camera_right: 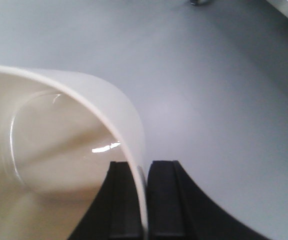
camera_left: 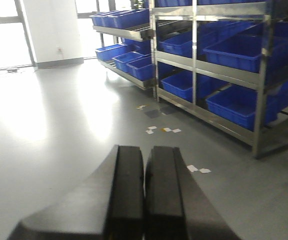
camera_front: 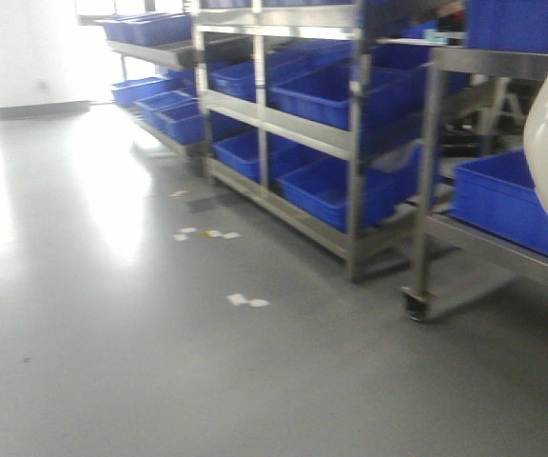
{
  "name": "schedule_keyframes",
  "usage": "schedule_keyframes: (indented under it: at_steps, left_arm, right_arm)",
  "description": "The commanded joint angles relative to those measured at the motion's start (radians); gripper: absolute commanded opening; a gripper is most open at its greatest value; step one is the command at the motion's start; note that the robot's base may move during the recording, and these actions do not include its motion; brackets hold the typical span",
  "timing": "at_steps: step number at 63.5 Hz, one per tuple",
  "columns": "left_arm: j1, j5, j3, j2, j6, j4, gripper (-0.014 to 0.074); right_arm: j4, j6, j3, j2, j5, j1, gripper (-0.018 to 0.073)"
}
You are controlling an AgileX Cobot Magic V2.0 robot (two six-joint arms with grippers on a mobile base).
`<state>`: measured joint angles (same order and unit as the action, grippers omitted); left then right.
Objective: Move white bin to right shelf second layer
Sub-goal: 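Drive past the crate racks toward the roller shelf by the windows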
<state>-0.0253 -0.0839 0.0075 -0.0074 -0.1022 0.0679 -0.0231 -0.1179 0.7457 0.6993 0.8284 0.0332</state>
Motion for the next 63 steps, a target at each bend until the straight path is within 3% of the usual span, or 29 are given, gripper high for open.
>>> schedule_keyframes:
  at_steps: [1,63]
  left_arm:
    - [-0.004,0.084,0.037,-0.013,0.003,0.006,0.0085]
    - [-0.004,0.084,0.037,-0.013,0.003,0.006,0.0085]
  right_arm:
    - [-0.004,-0.002,0.028,-0.002,-0.084,-0.007,0.0048]
    - [-0.004,-0.002,0.028,-0.002,-0.084,-0.007,0.0048]
